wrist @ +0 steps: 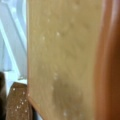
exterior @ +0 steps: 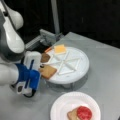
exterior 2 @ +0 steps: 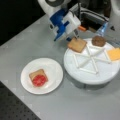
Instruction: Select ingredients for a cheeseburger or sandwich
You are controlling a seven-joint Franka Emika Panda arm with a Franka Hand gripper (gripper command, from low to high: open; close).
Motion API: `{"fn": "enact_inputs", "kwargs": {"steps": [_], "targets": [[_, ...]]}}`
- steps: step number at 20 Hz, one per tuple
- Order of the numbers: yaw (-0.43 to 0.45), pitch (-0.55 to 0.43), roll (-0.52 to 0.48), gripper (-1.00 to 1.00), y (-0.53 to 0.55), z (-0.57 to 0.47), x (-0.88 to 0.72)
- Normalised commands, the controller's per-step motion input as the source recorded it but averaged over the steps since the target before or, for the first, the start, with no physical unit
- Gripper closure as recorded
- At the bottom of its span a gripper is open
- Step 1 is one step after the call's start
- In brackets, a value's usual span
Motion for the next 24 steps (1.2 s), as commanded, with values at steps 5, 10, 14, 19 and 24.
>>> {"fn": "enact_inputs", "kwargs": {"steps": [5,10,14,19,24], "targets": [[-0.102,-0.040,-0.021,1.00,0.06,-0.02,0.00],[-0.096,-0.020,-0.028,1.00,0.02,-0.04,0.03],[-0.107,0.015,-0.020,1.00,-0.03,0.00,0.08],[-0.137,0.067,0.011,1.00,-0.11,0.14,0.18],[-0.131,0.121,0.042,1.00,-0.30,0.22,0.35]]}}
